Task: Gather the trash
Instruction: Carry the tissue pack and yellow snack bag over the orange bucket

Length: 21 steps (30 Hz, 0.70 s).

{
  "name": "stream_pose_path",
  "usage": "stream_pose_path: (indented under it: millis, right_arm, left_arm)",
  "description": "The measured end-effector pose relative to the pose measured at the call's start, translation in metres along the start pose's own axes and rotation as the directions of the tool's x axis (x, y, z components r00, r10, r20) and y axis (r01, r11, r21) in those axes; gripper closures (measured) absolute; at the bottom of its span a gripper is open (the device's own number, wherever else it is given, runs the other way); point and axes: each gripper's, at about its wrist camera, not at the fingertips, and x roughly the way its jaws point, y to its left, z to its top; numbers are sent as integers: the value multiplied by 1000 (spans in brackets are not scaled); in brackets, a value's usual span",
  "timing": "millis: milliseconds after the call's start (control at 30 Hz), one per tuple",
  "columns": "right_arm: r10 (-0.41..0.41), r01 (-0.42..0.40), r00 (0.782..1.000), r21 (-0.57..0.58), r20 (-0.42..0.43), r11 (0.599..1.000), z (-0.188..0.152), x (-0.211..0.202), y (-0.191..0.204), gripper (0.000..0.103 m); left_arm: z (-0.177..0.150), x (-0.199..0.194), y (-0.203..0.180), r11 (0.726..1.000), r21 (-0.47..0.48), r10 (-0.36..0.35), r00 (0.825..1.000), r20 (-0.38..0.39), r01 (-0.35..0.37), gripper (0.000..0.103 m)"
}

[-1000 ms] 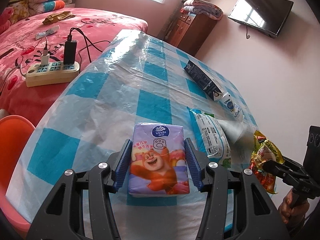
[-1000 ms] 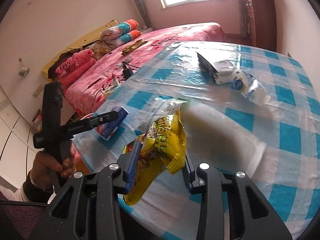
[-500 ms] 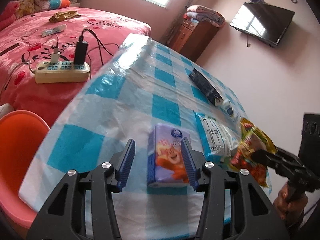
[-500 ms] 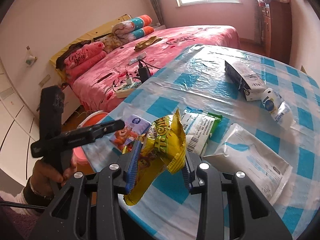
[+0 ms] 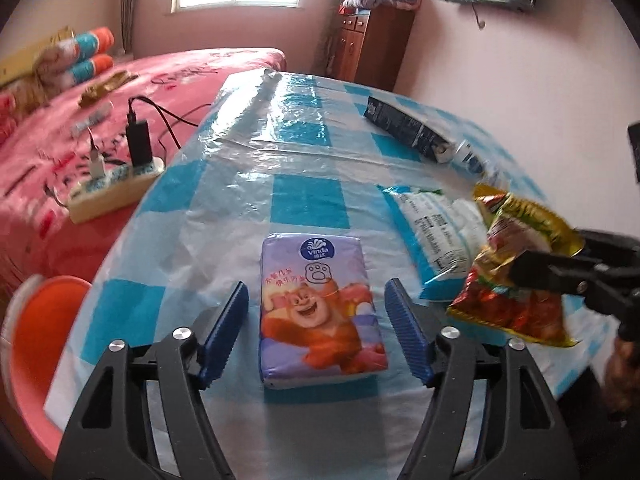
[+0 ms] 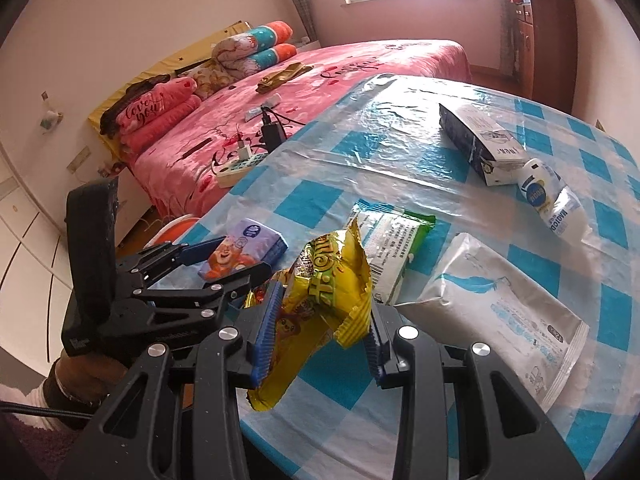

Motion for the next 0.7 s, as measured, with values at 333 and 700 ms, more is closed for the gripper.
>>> stream_pose_path:
  millis: [333, 700]
  right_arm:
    - [50, -50, 999, -3, -1, 999, 11, 6, 10, 64]
    - [230, -237, 971, -134, -61, 962, 48, 42, 84, 64]
  left_arm:
    - [-2, -19, 29, 995, -102, 13, 999, 36, -9, 50]
    - [-19, -78, 123, 939, -305, 194, 977, 90, -158, 50]
